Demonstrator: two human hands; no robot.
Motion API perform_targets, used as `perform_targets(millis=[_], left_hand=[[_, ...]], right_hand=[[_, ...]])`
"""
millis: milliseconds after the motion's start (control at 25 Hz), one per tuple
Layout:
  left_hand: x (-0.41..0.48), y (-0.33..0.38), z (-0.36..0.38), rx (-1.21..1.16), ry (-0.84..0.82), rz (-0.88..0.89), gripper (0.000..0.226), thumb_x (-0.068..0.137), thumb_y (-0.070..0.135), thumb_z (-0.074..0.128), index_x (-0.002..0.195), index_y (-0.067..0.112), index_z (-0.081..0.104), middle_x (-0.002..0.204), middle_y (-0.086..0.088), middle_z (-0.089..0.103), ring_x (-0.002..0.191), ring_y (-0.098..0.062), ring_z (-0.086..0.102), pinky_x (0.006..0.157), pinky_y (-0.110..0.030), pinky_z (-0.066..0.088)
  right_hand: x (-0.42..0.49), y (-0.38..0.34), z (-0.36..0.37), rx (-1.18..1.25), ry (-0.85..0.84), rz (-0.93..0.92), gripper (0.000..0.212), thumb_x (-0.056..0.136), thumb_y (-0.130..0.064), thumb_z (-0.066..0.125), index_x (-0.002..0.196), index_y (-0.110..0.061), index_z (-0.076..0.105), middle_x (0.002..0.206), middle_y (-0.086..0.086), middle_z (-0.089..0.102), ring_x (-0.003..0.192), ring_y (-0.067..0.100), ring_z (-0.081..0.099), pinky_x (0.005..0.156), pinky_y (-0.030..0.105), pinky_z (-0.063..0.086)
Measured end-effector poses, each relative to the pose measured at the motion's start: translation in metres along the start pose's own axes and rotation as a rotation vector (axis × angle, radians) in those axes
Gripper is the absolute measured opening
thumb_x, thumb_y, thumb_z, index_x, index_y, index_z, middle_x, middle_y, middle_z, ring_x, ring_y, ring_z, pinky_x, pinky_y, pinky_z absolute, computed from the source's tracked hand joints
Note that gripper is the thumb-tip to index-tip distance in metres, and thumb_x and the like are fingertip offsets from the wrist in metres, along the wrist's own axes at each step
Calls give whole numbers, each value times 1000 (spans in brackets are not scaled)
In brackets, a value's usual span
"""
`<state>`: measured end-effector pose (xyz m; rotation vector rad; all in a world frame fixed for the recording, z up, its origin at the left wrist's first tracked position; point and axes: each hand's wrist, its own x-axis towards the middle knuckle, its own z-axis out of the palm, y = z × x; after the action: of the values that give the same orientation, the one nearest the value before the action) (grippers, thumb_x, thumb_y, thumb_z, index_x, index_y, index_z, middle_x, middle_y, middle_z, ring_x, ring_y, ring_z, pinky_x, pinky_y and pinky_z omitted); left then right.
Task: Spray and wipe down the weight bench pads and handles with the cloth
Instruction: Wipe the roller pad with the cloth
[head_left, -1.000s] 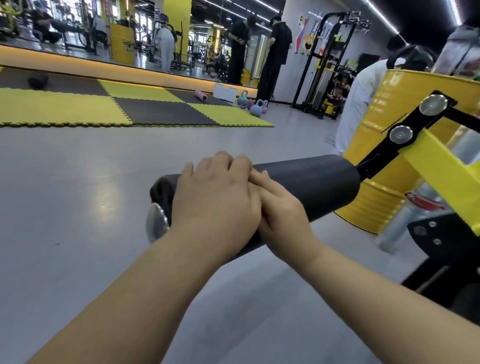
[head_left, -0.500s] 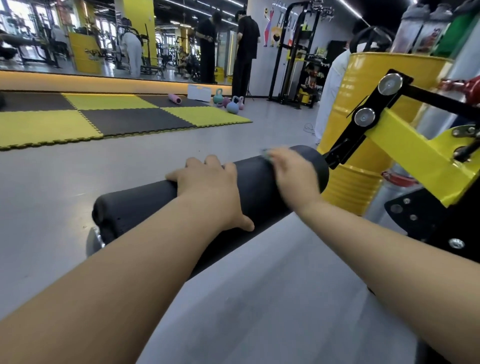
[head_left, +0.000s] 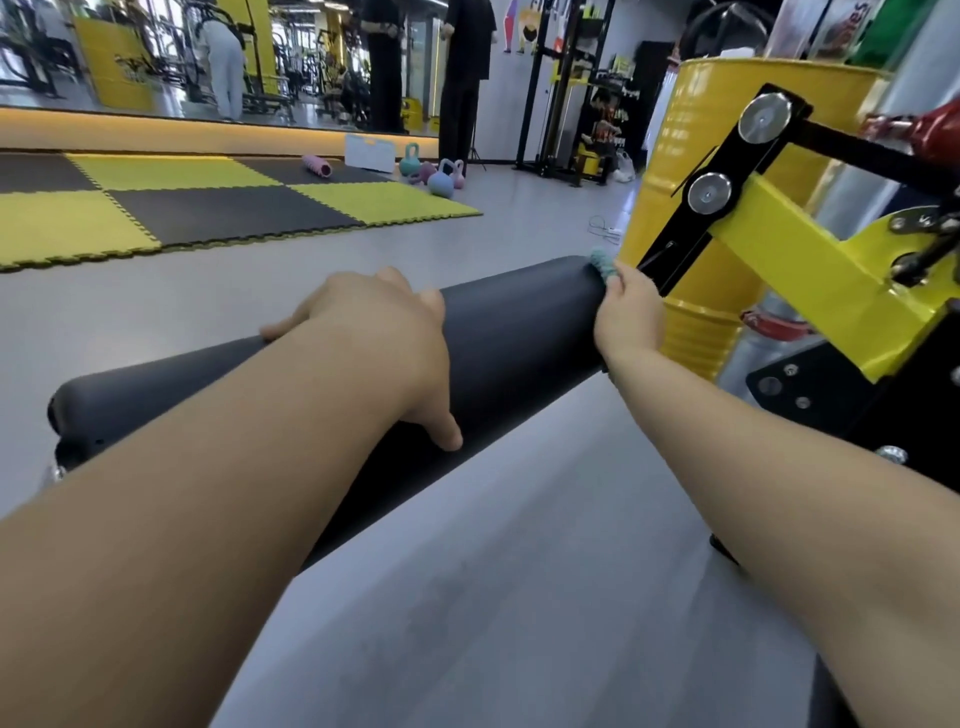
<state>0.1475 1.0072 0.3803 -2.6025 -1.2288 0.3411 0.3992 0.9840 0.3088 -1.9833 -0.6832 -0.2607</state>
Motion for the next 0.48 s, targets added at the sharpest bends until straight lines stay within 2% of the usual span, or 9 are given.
perform_targets(millis=[80,160,240,280,320,440,480], left_hand=[[2,0,1,-9,-9,1,110,53,83,61,137,22,24,117,-8,36,104,-43,57,83,-51,52],[3,-1,1,-22,-13,-2,111,51,83,62,136,22,24,110,-7,34,102,-45,58,82,-50,52],[2,-3,1,-39,-1,-5,111,50,84,61,135,22,25,101,-5,29,102,-44,58,82,-50,52],[0,-3,2,-36,9,-1,111,51,85,60,135,21,24,100,-6,29,102,-44,58,82,-49,52],[-3,-2,3,-20,29,8,111,53,86,57,136,20,23,103,-7,31,102,-43,58,82,-48,53],[-11,-1,7,31,84,12,106,60,84,54,137,18,23,115,-9,36,107,-38,51,82,-48,53],[-13,-1,7,24,83,1,105,62,83,54,137,17,23,116,-9,36,108,-37,48,82,-50,53]], right_hand=[[-30,-24,2,25,-46,-165,32,99,-15,40,125,-14,59,132,4,55,125,22,47,102,27,31],[-76,-34,-1,89,-183,-525,31,96,-11,48,125,-11,59,135,5,53,130,18,43,108,21,25],[-95,-25,-9,61,-303,-823,34,94,-8,50,127,-9,57,137,6,50,132,17,38,113,26,24],[-83,-17,-9,27,-305,-864,34,94,-8,49,127,-8,57,138,8,49,132,18,38,113,30,25],[-65,-10,-10,15,-276,-784,33,95,-8,48,127,-8,57,138,9,49,134,20,37,114,33,25],[-12,-2,-12,-20,-169,-231,33,98,-16,41,128,-15,57,139,5,50,133,25,40,111,34,29],[-7,-7,-10,-77,-159,-143,33,98,-16,39,125,-14,58,135,6,54,127,28,44,105,34,33]])
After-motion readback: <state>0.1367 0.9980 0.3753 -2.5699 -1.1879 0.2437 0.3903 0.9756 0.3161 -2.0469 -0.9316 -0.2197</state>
